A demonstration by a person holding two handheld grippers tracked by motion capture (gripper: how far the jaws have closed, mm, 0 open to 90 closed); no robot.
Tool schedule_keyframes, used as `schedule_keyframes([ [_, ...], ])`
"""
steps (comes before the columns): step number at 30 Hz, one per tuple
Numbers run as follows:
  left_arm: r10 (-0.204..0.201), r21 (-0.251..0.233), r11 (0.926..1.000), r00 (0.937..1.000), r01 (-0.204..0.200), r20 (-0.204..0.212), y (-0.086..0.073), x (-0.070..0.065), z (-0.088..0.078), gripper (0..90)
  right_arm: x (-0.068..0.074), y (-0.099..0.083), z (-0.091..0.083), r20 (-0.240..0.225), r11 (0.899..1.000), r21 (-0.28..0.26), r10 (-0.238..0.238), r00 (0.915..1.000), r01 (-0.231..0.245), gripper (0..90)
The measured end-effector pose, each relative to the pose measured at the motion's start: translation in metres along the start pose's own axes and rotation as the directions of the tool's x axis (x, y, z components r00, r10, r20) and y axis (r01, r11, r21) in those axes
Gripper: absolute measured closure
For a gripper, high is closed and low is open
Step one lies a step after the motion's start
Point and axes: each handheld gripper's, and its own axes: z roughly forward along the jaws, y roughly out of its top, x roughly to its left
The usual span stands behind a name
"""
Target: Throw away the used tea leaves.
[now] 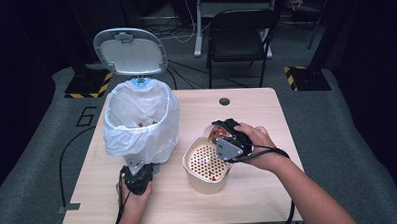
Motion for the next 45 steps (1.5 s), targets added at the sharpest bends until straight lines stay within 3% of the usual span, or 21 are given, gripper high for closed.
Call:
schedule_keyframes([
  [15,0.0,0.0,1.0,1.0,0.0,0.003,0.0,0.0,0.0,69.4,0.021,0.009,-0.002,0.094,0.976,0.05,-0.218,0.9715,0.214,42.8],
  [24,0.0,-0.003,1.0,1.0,0.0,0.003,0.0,0.0,0.0,69.4,0.031,0.011,0.001,0.154,0.913,0.153,-0.401,0.903,0.379,42.9],
  [25,0.0,-0.003,1.0,1.0,0.0,0.003,0.0,0.0,0.0,69.4,0.031,0.011,0.001,0.154,0.913,0.153,-0.401,0.903,0.379,42.9],
  [26,-0.001,-0.003,1.0,1.0,0.001,0.003,0.0,0.0,0.0,69.3,0.034,0.012,0.003,0.163,0.877,0.189,-0.471,0.8669,0.441,43.2],
  [27,-0.001,-0.003,1.0,1.0,0.001,0.003,0.0,0.0,0.0,69.4,0.035,0.013,0.005,0.156,0.859,0.203,-0.503,0.8502,0.471,43.4],
  [28,-0.001,-0.003,1.0,1.0,0.001,0.003,0.0,0.0,0.0,69.4,0.035,0.013,0.005,0.156,0.859,0.203,-0.503,0.8502,0.471,43.4],
  [30,-0.001,-0.003,1.0,1.0,0.001,0.004,-0.001,0.0,0.0,69.4,0.038,0.014,0.007,0.148,0.821,0.228,-0.561,0.8143,0.524,43.8],
  [31,-0.001,-0.003,1.0,1.0,0.001,0.004,-0.001,0.0,0.0,69.3,0.042,0.015,0.008,0.144,0.774,0.258,-0.622,0.7694,0.578,44.0],
  [32,-0.002,-0.003,1.0,1.0,0.002,0.005,-0.001,0.0,0.0,69.3,0.042,0.015,0.009,0.141,0.745,0.275,-0.656,0.7411,0.608,44.1],
  [33,-0.002,-0.003,1.0,1.0,0.002,0.004,-0.001,0.0,0.0,69.3,0.044,0.016,0.011,0.111,0.725,0.281,-0.676,0.7286,0.629,44.2],
  [35,-0.001,-0.003,1.0,1.0,0.001,0.005,-0.001,0.0,0.0,69.3,0.047,0.018,0.012,0.106,0.668,0.298,-0.733,0.6723,0.681,44.3],
  [36,-0.001,-0.003,1.0,1.0,0.001,0.005,-0.001,0.0,0.0,69.3,0.047,0.018,0.012,0.106,0.668,0.298,-0.733,0.6723,0.681,44.3],
  [37,-0.001,-0.003,1.0,1.0,0.001,0.005,-0.001,0.0,0.0,69.3,0.051,0.017,0.014,0.11,0.648,0.309,-0.752,0.65,0.696,44.4],
  [38,-0.001,-0.003,1.0,1.0,0.001,0.003,-0.001,0.0,0.0,69.3,0.053,0.017,0.015,0.067,0.58,0.327,-0.802,0.5937,0.746,44.4],
  [39,-0.002,-0.004,1.0,1.0,0.002,0.005,-0.001,0.0,0.0,69.4,0.062,0.013,0.017,0.119,0.624,0.32,-0.773,0.6237,0.712,44.3],
  [40,-0.001,-0.004,1.0,1.0,0.001,0.004,-0.001,0.0,0.0,69.3,0.064,0.013,0.018,0.146,0.639,0.315,-0.763,0.6296,0.702,44.3],
  [41,-0.002,-0.003,1.0,1.0,0.002,0.004,-0.001,0.0,0.0,69.3,0.066,0.014,0.018,0.154,0.628,0.321,-0.773,0.6155,0.709,44.2],
  [42,-0.002,-0.003,1.0,1.0,0.002,0.004,-0.001,0.0,0.0,69.3,0.066,0.014,0.018,0.154,0.628,0.321,-0.773,0.6155,0.709,44.2],
  [43,-0.002,-0.003,1.0,1.0,0.002,0.005,-0.001,0.0,0.0,69.3,0.069,0.012,0.018,0.169,0.65,0.336,-0.754,0.6349,0.682,44.2],
  [44,0.0,-0.004,1.0,1.0,0.0,0.003,-0.001,0.0,0.0,69.3,0.069,0.011,0.019,0.179,0.641,0.329,-0.763,0.621,0.693,44.2],
  [45,-0.002,-0.005,1.0,1.0,0.002,0.001,-0.001,0.0,0.0,69.3,0.067,0.011,0.019,0.163,0.608,0.337,-0.79,0.5916,0.718,44.2],
])
